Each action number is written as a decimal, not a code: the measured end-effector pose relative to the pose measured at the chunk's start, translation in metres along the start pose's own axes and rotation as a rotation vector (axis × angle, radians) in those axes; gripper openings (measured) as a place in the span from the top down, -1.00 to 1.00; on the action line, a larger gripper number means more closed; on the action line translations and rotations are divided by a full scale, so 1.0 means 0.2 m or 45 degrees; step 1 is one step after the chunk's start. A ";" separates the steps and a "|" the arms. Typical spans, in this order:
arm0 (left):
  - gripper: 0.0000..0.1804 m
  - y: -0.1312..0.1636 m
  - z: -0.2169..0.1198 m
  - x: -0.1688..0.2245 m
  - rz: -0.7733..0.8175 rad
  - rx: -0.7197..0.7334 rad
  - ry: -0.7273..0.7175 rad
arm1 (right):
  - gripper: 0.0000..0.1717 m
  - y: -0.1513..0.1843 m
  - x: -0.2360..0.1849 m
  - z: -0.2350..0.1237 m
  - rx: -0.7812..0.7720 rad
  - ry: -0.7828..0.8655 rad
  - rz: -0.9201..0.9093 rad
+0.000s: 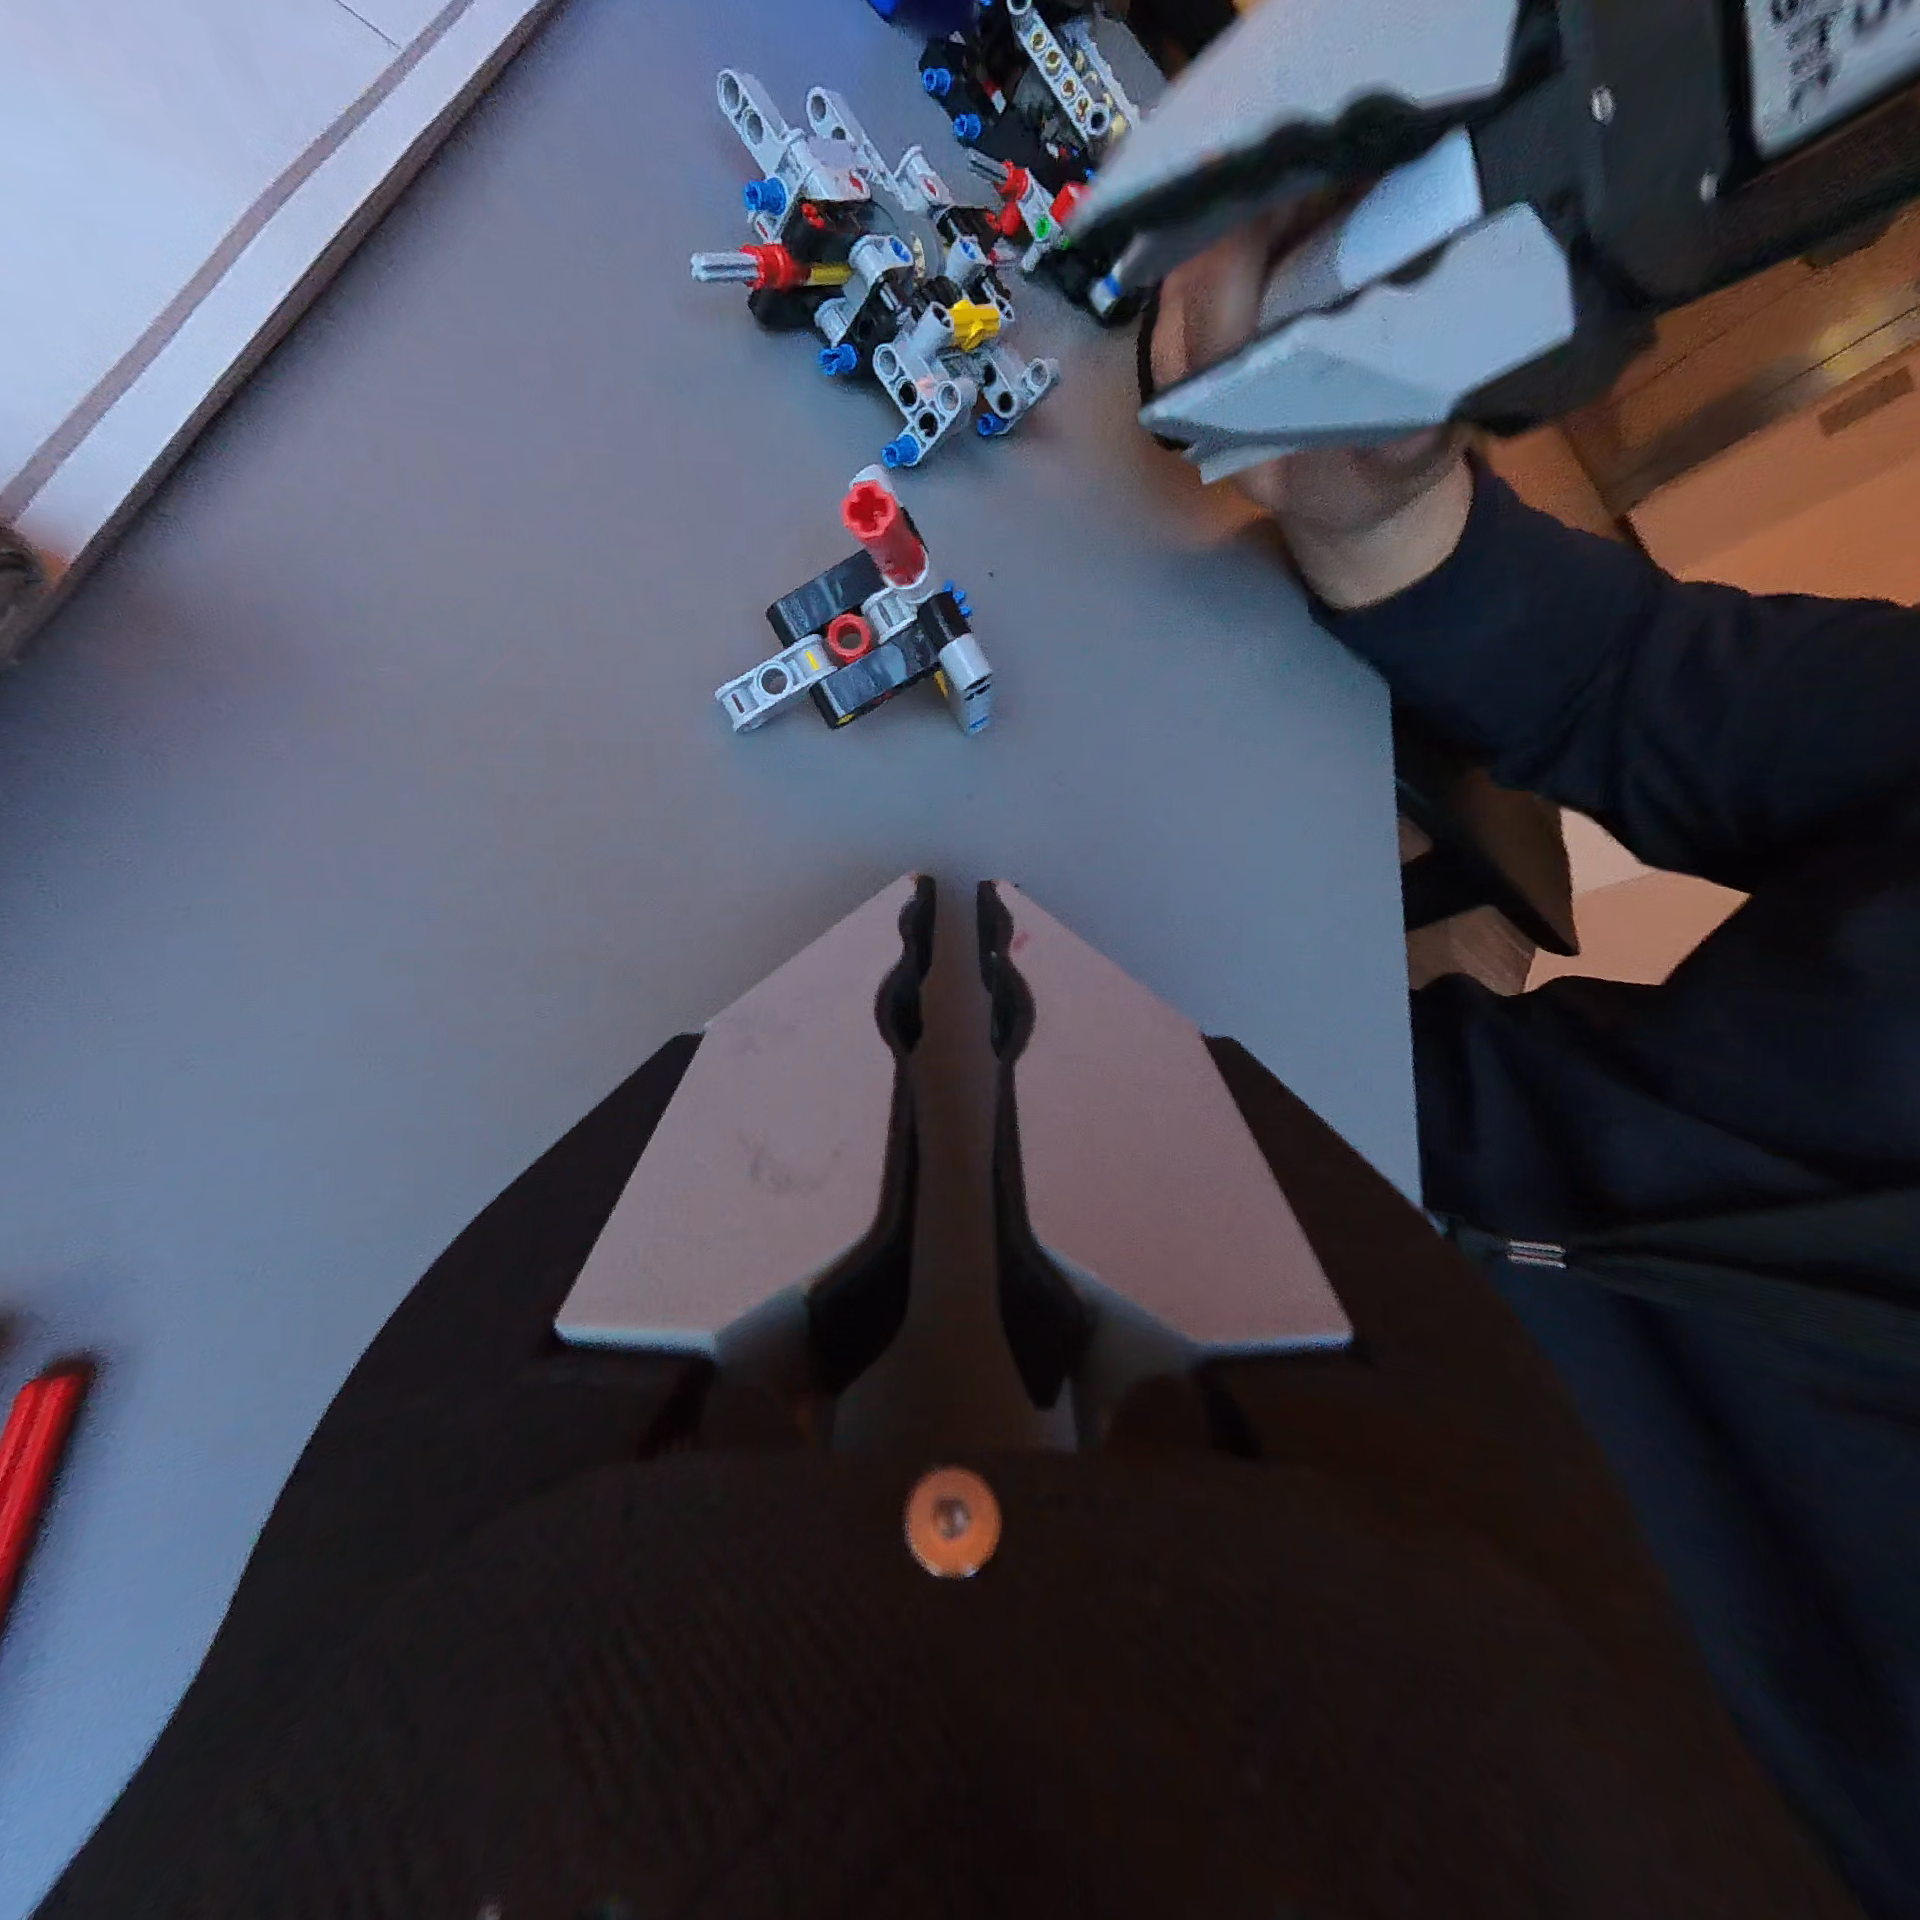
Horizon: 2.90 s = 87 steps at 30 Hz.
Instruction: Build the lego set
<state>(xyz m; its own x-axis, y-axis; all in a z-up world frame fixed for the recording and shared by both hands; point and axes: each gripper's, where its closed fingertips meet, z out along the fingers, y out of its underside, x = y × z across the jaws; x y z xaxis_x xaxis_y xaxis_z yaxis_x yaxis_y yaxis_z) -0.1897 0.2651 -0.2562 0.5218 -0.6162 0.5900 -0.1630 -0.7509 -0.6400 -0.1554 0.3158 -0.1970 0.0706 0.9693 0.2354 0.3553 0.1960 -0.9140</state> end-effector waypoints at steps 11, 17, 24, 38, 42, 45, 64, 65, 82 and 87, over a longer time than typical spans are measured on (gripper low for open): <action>0.75 0.02 0.09 0.02 0.107 -0.050 -0.153 | 0.63 0.28 -0.05 0.14 -0.383 -0.062 0.264; 0.75 -0.03 0.09 -0.01 0.074 0.021 -0.207 | 0.92 0.28 -0.14 0.18 -0.439 -0.171 0.343; 0.92 -0.10 0.03 0.04 0.007 0.155 -0.035 | 0.93 0.23 -0.17 0.20 -0.391 -0.171 0.441; 0.91 -0.15 0.00 0.03 -0.079 0.246 0.035 | 0.92 0.21 -0.16 0.20 -0.338 -0.266 0.769; 0.92 -0.14 -0.01 0.04 -0.101 0.239 0.066 | 0.92 0.19 -0.16 0.20 -0.312 -0.297 0.799; 0.94 -0.13 -0.01 0.04 -0.107 0.218 0.059 | 0.89 0.17 -0.15 0.19 -0.256 -0.310 0.830; 0.94 -0.07 -0.04 0.05 -0.253 0.143 0.174 | 0.59 0.11 -0.17 0.16 -0.169 -0.331 0.519; 0.94 -0.06 -0.03 0.06 -0.245 0.131 0.178 | 0.61 0.11 -0.17 0.17 -0.190 -0.311 0.494; 0.94 -0.04 -0.01 0.07 -0.272 0.097 0.202 | 0.77 0.10 -0.20 0.18 -0.190 -0.385 0.522; 0.94 -0.05 -0.01 0.07 -0.269 0.108 0.194 | 0.72 0.07 -0.19 0.17 -0.135 -0.417 0.575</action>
<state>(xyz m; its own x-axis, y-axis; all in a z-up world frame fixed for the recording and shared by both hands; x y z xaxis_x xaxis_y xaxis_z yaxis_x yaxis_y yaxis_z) -0.1829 0.2629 -0.2403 0.4038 -0.4817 0.7777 0.0098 -0.8478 -0.5302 -0.1840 0.2859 -0.2306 -0.0497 0.9521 -0.3017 0.4498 -0.2483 -0.8579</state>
